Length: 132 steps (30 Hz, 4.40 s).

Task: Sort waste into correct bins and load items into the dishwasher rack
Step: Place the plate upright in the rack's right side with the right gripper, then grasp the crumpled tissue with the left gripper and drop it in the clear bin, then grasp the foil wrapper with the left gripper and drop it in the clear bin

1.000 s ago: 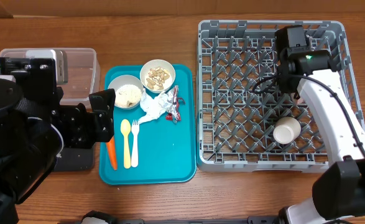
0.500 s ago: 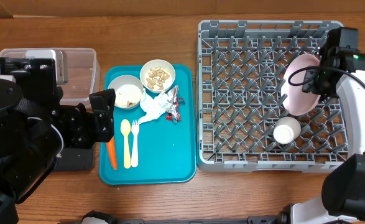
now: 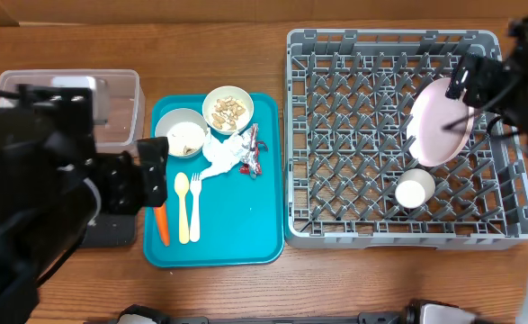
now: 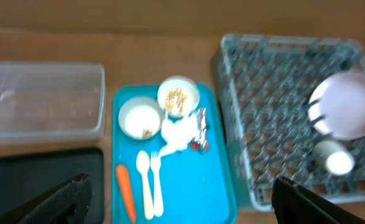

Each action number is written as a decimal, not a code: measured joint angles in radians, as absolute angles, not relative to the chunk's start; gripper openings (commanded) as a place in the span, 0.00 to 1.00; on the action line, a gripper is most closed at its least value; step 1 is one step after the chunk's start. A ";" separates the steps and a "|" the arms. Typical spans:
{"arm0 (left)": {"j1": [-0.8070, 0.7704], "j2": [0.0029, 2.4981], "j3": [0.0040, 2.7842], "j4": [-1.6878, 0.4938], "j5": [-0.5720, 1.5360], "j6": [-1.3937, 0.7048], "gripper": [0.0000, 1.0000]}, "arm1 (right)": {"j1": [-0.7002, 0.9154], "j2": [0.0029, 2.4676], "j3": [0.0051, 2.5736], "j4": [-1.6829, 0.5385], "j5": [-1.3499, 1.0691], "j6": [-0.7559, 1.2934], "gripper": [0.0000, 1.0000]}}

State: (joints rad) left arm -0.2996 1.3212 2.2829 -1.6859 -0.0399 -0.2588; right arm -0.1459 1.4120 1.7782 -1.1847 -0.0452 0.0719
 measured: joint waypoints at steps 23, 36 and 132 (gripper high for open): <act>-0.295 1.878 1.840 -1.304 -0.007 -0.312 0.69 | -0.127 1.364 1.790 -1.418 -0.509 0.109 0.86; -0.295 1.988 1.839 -1.369 0.061 -0.228 0.71 | -0.127 1.402 1.790 -1.507 -0.481 0.108 0.86; -0.389 2.081 1.515 -0.857 0.129 -0.466 0.15 | -0.127 1.422 1.790 -1.597 -0.471 0.074 0.94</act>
State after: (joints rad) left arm -0.3889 2.0811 1.5146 -0.8570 0.1287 -0.4664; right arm -0.1272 1.4216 1.7905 -1.5967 -0.4713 0.0738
